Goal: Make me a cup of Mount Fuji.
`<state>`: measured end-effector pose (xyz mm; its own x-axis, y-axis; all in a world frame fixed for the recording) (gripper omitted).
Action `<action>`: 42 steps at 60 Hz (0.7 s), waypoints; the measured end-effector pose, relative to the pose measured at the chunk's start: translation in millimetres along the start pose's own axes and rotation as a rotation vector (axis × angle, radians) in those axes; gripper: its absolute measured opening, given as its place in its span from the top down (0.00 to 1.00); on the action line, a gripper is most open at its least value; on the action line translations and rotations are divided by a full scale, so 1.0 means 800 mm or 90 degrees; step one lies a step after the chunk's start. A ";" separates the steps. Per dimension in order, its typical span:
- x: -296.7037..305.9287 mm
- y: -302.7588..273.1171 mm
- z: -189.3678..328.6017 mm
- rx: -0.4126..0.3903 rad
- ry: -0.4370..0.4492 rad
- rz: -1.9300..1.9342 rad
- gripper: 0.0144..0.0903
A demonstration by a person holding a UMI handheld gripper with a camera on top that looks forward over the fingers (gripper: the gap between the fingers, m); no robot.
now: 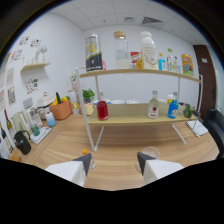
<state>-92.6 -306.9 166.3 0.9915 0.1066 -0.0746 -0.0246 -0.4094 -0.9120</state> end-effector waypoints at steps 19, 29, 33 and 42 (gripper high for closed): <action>0.162 -0.025 -0.025 -0.002 0.074 0.010 0.06; 0.202 -0.126 -0.036 0.058 0.064 0.009 0.06; 0.214 -0.157 -0.034 0.078 0.049 0.018 0.06; 0.244 -0.195 0.003 0.107 0.037 0.029 0.06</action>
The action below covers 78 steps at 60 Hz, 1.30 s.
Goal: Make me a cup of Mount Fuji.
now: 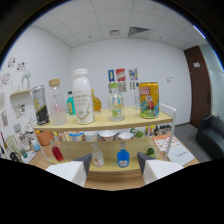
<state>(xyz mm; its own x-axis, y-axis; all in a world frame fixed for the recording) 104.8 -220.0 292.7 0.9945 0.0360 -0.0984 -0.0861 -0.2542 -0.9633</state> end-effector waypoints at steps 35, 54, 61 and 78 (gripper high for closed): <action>0.039 0.084 0.169 -0.061 0.013 -0.026 0.70; 0.031 0.045 0.098 -0.029 0.005 -0.036 0.71; 0.034 0.078 0.057 -0.050 0.007 -0.027 0.71; 0.054 0.239 0.048 -0.172 0.058 -0.071 0.71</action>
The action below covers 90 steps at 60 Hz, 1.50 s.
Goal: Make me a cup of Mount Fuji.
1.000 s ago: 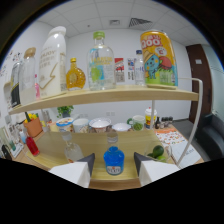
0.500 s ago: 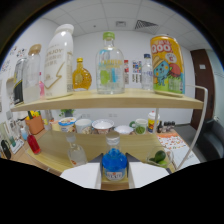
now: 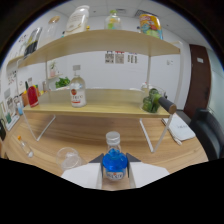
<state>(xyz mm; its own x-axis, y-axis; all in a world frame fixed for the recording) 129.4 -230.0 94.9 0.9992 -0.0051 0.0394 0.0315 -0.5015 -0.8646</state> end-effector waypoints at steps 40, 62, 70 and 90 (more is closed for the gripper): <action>-0.032 -0.044 0.020 0.036 0.223 -1.049 0.72; -0.029 -0.053 0.005 0.036 0.200 -0.962 0.71; -0.037 -0.081 -0.022 0.100 0.127 -0.714 0.71; 0.063 -0.081 -0.048 0.151 -0.037 -0.111 0.71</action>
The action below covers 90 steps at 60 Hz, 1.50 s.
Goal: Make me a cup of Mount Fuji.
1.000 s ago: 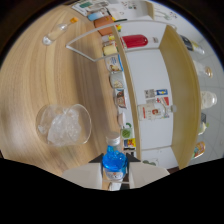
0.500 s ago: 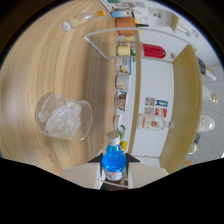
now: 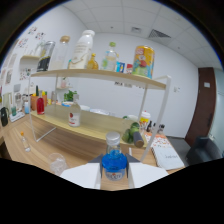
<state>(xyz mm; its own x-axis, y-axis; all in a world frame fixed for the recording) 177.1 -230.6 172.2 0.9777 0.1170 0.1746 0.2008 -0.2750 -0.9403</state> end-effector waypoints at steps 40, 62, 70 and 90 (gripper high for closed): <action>0.085 0.199 0.051 -0.185 0.018 0.119 0.71; 0.093 0.192 0.019 -0.200 0.055 0.152 0.10; 0.097 0.129 -0.012 -0.151 0.098 0.141 0.06; -0.053 0.011 -0.070 -0.085 0.071 0.186 0.06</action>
<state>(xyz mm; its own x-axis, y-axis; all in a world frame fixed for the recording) 141.0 -291.8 172.7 0.9944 -0.0887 -0.0580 -0.0892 -0.4047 -0.9101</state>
